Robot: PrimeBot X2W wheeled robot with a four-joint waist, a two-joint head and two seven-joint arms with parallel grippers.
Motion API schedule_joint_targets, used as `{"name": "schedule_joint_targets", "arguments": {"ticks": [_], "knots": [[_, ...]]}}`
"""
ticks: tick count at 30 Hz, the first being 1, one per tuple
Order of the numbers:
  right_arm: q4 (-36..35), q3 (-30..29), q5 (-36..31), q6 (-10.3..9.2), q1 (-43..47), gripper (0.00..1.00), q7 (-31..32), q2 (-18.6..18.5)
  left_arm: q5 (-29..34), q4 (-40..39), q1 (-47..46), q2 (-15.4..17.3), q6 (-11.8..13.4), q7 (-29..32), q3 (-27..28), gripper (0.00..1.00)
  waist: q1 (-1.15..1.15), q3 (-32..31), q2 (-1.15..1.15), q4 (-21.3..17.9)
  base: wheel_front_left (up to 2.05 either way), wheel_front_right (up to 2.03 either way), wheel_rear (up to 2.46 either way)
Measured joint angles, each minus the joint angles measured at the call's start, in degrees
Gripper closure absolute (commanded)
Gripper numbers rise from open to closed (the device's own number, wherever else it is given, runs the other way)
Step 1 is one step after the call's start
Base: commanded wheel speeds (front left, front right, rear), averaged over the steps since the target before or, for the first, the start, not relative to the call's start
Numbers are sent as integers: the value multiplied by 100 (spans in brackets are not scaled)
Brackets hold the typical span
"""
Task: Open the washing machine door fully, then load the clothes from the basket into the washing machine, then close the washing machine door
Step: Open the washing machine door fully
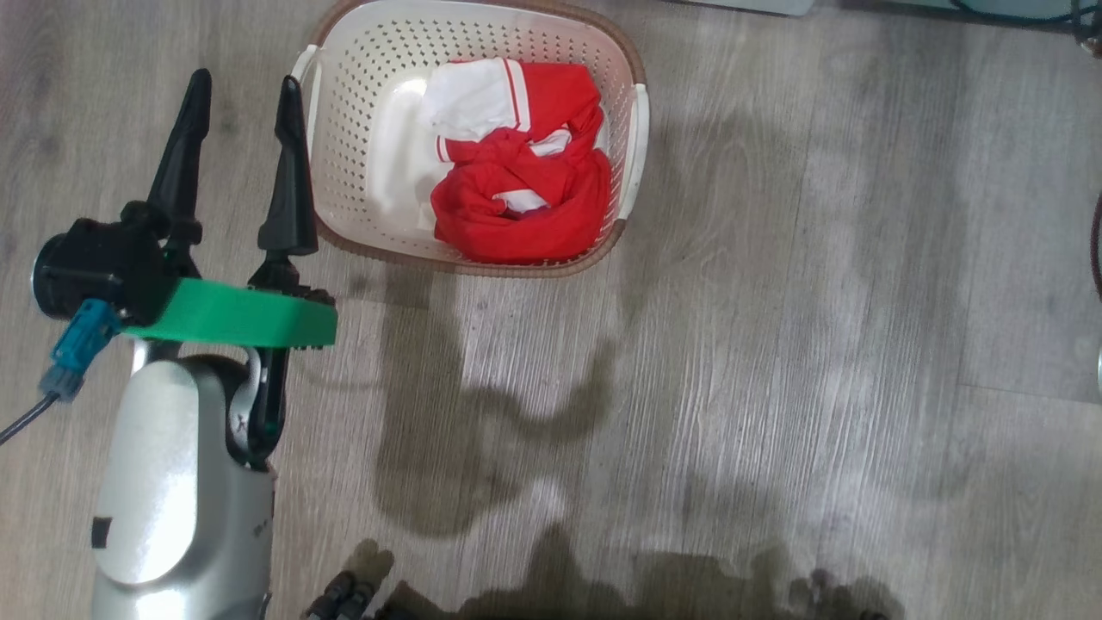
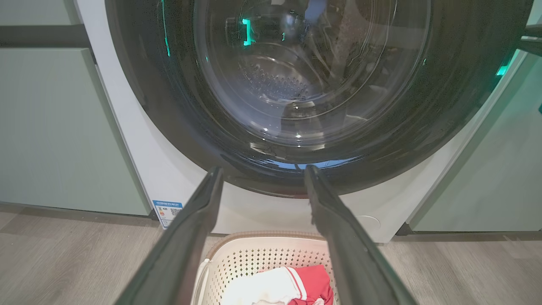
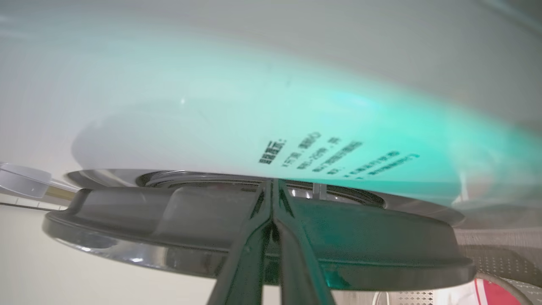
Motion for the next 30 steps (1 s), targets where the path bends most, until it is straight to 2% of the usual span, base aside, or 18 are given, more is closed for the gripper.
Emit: {"name": "schedule_joint_targets", "arguments": {"ticks": [8,17,25,30], "knots": [[361,79,-200,0,-429,100,36,74,0,16,-85,-4,-1,0,-24,0,0,147,0,84,0,0,0],[439,80,-234,-1,-533,100,238,78,-5,22,-128,-8,15,0,-66,0,0,186,0,110,0,0,0],[426,119,-235,-3,-478,100,731,73,-58,105,-130,-10,65,0,-78,0,0,74,0,66,0,0,0],[235,134,-233,-2,-47,100,1107,98,-58,216,-127,-11,65,0,-78,0,0,-118,0,-5,0,0,0]]}}
